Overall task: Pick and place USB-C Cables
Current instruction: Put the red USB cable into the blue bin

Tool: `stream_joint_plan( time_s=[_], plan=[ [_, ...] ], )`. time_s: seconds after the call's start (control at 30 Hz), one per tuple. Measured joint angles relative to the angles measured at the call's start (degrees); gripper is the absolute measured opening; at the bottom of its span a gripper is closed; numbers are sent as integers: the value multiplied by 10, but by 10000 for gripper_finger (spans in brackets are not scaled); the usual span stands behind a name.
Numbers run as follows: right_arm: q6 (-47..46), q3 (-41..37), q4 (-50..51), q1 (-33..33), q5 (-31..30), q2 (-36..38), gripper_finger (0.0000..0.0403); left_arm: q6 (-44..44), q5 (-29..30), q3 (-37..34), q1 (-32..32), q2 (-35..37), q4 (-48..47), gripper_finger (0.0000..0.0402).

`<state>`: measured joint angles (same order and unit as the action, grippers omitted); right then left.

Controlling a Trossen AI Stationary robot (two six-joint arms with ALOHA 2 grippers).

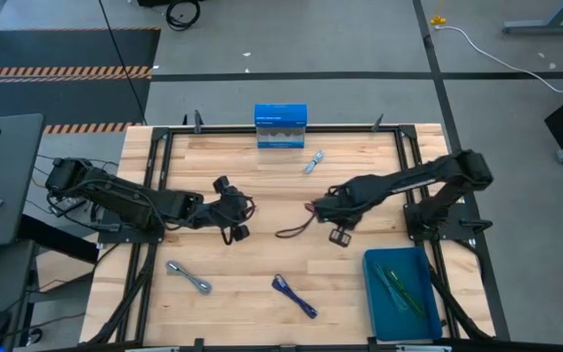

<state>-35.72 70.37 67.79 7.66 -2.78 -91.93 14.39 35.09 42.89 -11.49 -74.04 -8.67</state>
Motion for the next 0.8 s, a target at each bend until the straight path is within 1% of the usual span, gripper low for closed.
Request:
stream_joint_plan(
  time_s=[0.13,0.27,0.5,0.7,0.8],
  plan=[
    [-67,0,35,46,38,40,8,-3,0,0,0,0,18,125],
    [-131,1,43,95,56,71,7,-4,-4,0,0,0,21,125],
    [-213,1,45,161,50,99,7,2,-4,0,-2,0,43,125],
    [-251,1,46,199,47,99,7,2,-7,0,-8,-1,81,125],
    [-273,1,44,215,46,98,7,-1,-31,0,-8,-9,115,125]
  ],
)
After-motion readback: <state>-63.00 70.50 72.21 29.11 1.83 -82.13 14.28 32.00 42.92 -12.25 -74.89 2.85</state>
